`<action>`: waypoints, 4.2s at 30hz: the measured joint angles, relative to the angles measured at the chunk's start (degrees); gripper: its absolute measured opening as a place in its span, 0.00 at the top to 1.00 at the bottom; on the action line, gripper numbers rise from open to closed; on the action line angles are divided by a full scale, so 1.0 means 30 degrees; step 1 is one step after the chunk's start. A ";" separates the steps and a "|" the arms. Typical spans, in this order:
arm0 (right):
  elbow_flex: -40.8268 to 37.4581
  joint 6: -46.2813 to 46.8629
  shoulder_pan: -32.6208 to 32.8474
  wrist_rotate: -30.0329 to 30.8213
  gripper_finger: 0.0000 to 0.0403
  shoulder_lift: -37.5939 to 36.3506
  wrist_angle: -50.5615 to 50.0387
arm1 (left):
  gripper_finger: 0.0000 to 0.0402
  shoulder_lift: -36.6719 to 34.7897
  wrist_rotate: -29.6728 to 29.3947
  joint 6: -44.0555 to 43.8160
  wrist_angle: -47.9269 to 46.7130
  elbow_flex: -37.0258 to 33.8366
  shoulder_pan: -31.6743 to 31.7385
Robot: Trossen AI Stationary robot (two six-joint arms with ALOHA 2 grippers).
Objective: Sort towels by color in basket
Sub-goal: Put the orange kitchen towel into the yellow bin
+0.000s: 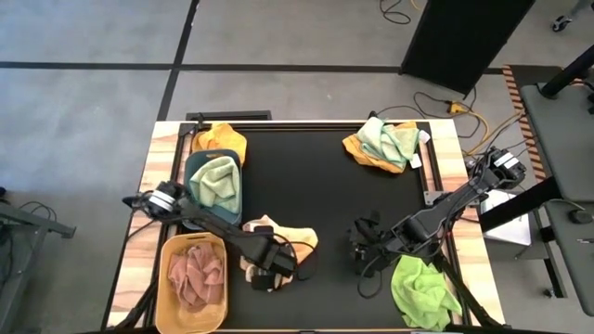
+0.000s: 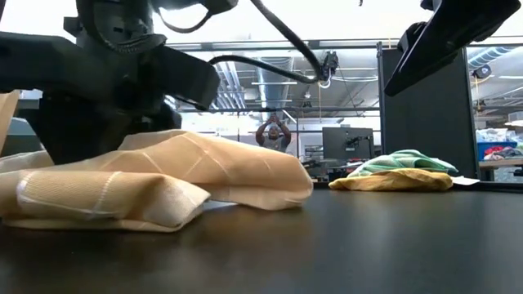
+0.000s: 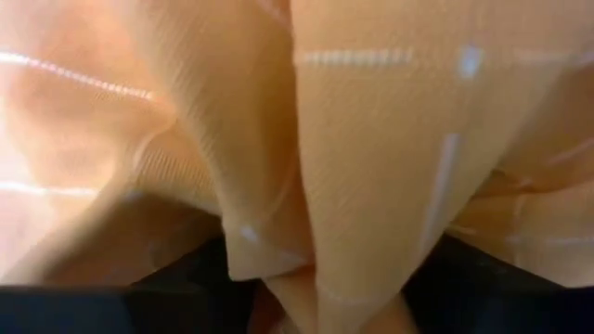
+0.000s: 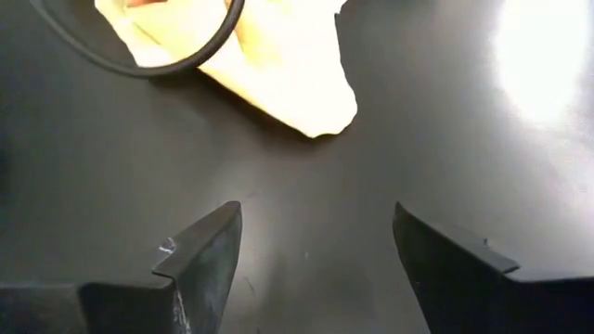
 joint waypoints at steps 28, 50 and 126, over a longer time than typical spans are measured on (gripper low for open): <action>-0.1176 0.1018 0.0117 0.0192 0.39 0.0000 -0.0091 | 0.99 -1.0323 -0.2471 -0.7539 -0.1461 0.0943 -0.8492; -0.1364 0.0991 0.0117 0.0210 0.41 0.0000 0.0265 | 0.98 -1.4178 -0.2458 -2.5732 -0.5274 -0.0622 -1.4439; -0.1364 0.1004 0.0106 0.0757 0.33 0.0000 0.0382 | 0.83 -1.0745 0.4388 -1.7449 0.6740 -0.9370 -0.9230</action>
